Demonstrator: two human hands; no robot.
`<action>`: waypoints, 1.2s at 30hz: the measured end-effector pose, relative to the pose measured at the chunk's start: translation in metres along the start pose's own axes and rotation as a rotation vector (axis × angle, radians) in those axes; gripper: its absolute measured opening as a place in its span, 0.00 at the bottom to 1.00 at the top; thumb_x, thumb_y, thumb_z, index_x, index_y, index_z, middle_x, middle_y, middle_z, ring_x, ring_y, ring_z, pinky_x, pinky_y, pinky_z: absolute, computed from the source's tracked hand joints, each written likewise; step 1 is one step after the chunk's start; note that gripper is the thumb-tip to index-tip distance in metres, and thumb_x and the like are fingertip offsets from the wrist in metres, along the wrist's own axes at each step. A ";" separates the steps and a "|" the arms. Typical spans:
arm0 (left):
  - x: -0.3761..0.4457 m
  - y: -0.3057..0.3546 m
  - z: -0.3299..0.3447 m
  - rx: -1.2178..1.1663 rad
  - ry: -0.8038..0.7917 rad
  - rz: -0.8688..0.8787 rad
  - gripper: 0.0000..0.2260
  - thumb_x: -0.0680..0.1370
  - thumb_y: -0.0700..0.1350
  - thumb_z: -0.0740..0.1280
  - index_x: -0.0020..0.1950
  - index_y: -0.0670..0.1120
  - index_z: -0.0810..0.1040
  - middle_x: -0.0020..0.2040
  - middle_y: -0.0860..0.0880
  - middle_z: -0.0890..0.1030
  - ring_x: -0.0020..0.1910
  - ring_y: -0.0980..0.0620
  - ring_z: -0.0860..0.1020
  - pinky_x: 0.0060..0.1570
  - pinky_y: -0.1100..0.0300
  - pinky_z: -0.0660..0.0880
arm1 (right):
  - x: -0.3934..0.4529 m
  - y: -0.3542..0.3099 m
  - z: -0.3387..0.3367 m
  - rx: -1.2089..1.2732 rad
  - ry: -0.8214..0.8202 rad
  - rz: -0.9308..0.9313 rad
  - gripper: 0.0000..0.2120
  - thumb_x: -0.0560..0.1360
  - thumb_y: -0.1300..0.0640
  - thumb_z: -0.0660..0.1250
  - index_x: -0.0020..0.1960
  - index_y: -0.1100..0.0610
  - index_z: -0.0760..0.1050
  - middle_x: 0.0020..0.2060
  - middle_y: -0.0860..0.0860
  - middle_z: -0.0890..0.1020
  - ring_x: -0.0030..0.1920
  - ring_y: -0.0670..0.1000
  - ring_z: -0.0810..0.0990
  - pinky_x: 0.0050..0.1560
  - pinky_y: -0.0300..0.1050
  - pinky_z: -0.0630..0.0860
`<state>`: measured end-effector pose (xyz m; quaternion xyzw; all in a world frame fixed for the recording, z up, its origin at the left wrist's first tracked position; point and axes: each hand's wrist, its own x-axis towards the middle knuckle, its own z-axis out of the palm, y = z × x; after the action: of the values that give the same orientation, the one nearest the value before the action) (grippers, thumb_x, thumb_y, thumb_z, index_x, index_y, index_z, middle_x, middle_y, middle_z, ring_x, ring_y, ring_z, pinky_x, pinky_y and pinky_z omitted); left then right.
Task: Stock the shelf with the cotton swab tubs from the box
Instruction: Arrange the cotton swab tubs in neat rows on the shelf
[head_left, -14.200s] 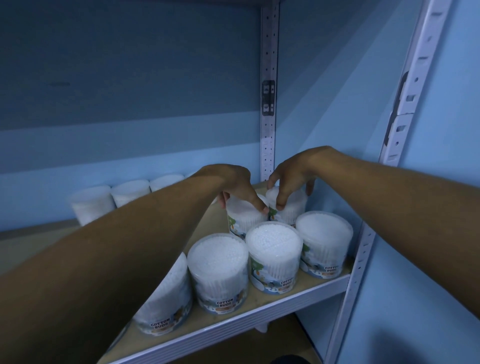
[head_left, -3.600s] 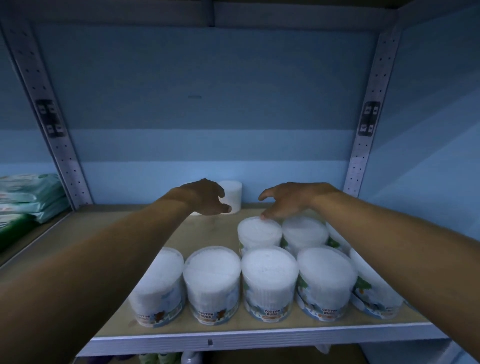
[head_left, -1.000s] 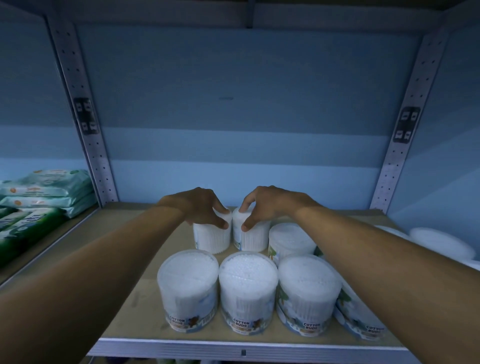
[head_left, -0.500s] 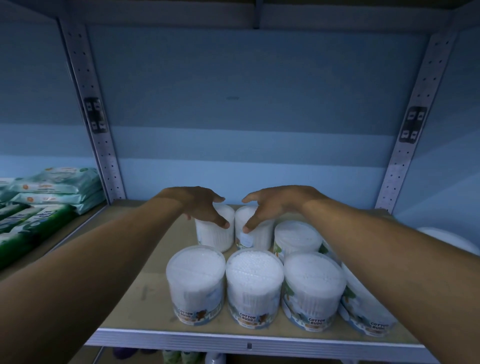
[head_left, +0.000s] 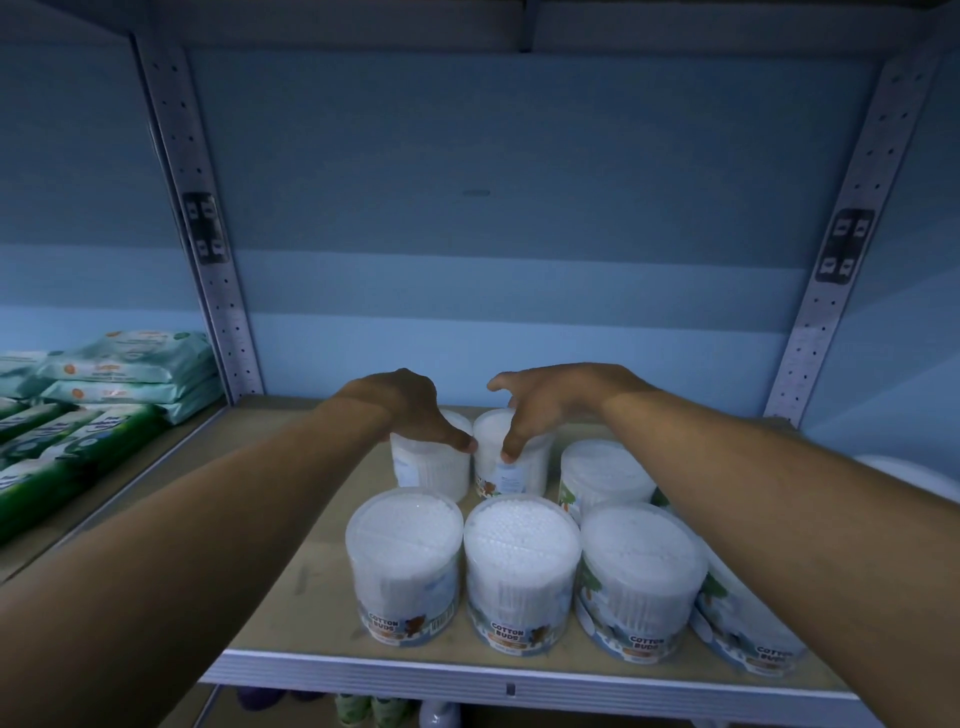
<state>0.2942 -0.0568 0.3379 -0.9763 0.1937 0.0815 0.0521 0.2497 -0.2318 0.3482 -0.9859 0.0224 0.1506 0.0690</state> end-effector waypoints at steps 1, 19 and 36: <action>0.000 0.000 -0.001 0.006 -0.004 -0.001 0.38 0.69 0.74 0.65 0.66 0.46 0.74 0.56 0.48 0.79 0.36 0.53 0.75 0.42 0.60 0.73 | 0.000 0.000 0.000 0.006 -0.008 0.000 0.51 0.65 0.41 0.79 0.80 0.42 0.53 0.76 0.46 0.66 0.70 0.55 0.71 0.67 0.51 0.72; 0.007 -0.006 -0.005 -0.146 -0.123 0.070 0.39 0.65 0.67 0.76 0.71 0.51 0.72 0.65 0.48 0.76 0.41 0.49 0.83 0.50 0.59 0.81 | -0.003 -0.004 -0.003 -0.085 0.024 0.014 0.47 0.62 0.39 0.78 0.76 0.44 0.61 0.70 0.44 0.71 0.63 0.54 0.76 0.62 0.51 0.75; 0.007 -0.008 -0.008 -0.214 -0.184 0.082 0.38 0.66 0.64 0.77 0.73 0.55 0.70 0.66 0.49 0.74 0.48 0.47 0.82 0.50 0.57 0.82 | -0.014 -0.006 -0.002 -0.055 0.029 -0.018 0.36 0.68 0.40 0.76 0.72 0.45 0.68 0.66 0.44 0.71 0.52 0.49 0.76 0.48 0.43 0.75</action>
<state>0.3043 -0.0532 0.3447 -0.9559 0.2181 0.1930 -0.0383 0.2371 -0.2261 0.3548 -0.9897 0.0107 0.1361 0.0428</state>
